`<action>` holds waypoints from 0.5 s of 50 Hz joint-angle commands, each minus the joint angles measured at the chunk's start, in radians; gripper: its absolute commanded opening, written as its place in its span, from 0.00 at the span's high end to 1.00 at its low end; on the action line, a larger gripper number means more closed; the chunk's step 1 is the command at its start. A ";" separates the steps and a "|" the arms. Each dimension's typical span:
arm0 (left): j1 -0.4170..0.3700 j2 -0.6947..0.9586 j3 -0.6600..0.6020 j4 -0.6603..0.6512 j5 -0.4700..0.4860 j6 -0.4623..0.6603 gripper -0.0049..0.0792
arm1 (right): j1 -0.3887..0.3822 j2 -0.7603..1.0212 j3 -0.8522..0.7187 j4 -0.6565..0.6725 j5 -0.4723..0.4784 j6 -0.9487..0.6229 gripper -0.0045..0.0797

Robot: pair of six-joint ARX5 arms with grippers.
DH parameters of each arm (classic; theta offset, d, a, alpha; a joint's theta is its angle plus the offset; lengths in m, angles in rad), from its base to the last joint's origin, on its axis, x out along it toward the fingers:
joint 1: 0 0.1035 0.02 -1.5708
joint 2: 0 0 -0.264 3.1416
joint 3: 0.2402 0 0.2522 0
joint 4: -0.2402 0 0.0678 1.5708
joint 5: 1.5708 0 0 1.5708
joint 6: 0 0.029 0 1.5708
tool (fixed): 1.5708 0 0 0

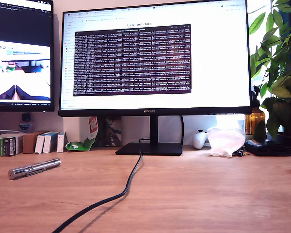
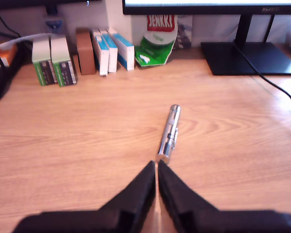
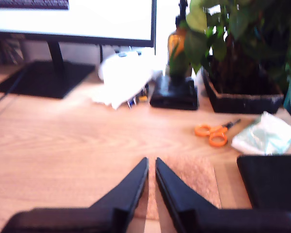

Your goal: Pick the metallic laser pointer with your right arm, pass it to your left arm, then place it down to the left side of the table

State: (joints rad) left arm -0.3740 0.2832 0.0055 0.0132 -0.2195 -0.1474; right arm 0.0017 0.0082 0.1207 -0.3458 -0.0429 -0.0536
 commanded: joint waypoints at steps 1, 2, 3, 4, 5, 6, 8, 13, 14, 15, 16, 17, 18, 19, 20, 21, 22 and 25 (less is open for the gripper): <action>0.003 -0.002 -0.031 0.006 -0.003 -0.002 0.96 | 0.003 -0.007 -0.027 -0.003 0.001 0.000 0.90; 0.003 -0.002 -0.031 0.004 -0.003 -0.002 0.96 | 0.003 -0.007 -0.027 -0.006 0.000 0.000 0.90; 0.003 -0.002 -0.031 0.002 -0.003 -0.002 0.96 | 0.003 -0.007 -0.027 -0.009 -0.002 0.001 0.90; 0.003 -0.002 -0.031 0.000 -0.002 -0.002 0.96 | 0.003 -0.007 -0.027 -0.020 -0.003 -0.002 0.90; 0.003 -0.002 -0.031 -0.002 -0.002 -0.002 0.96 | 0.003 -0.007 -0.027 -0.027 -0.002 -0.008 0.90; 0.003 -0.002 -0.031 -0.005 -0.002 -0.002 0.96 | 0.003 -0.007 -0.027 -0.037 -0.002 -0.022 0.90; 0.003 -0.002 -0.031 -0.009 -0.001 -0.002 0.96 | 0.003 -0.007 -0.028 -0.044 -0.007 -0.043 0.90; 0.003 -0.002 -0.031 -0.031 -0.002 -0.002 0.96 | 0.003 -0.007 -0.030 -0.062 -0.010 -0.091 0.90; 0.003 -0.002 -0.031 -0.035 -0.002 -0.002 0.96 | 0.003 -0.007 -0.030 -0.066 -0.010 -0.092 0.90; 0.003 -0.002 -0.031 -0.042 -0.002 -0.002 0.96 | 0.003 -0.007 -0.031 -0.067 -0.010 -0.092 0.90; 0.003 -0.002 -0.031 -0.047 -0.002 -0.002 0.96 | 0.003 -0.007 -0.034 -0.066 -0.011 -0.092 0.90; 0.003 -0.002 -0.031 -0.053 -0.001 -0.002 0.96 | 0.003 -0.007 -0.036 -0.064 -0.010 -0.092 0.90; 0.003 -0.002 -0.031 -0.060 -0.001 -0.002 0.96 | 0.003 -0.007 -0.039 -0.061 -0.010 -0.094 0.90; 0.003 -0.002 -0.031 -0.066 -0.002 -0.002 0.96 | 0.003 -0.007 -0.046 -0.059 -0.010 -0.094 0.90; 0.003 -0.002 -0.031 -0.072 -0.002 -0.002 0.96 | 0.003 -0.007 -0.049 -0.054 -0.010 -0.101 0.90; 0.003 -0.002 -0.031 -0.076 -0.002 -0.002 0.96 | 0.003 -0.006 -0.049 -0.056 -0.009 -0.101 0.90; 0.003 -0.002 -0.031 -0.081 -0.002 -0.002 0.96 | 0.002 -0.006 -0.049 -0.055 -0.010 -0.100 0.90; 0.003 -0.002 -0.031 -0.092 -0.002 -0.002 0.96 | 0.003 -0.007 -0.050 -0.047 -0.010 -0.101 0.90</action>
State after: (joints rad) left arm -0.3740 0.2832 0.0055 -0.0795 -0.2192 -0.1478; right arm 0.0017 0.0082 0.0959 -0.4049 -0.0502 -0.1520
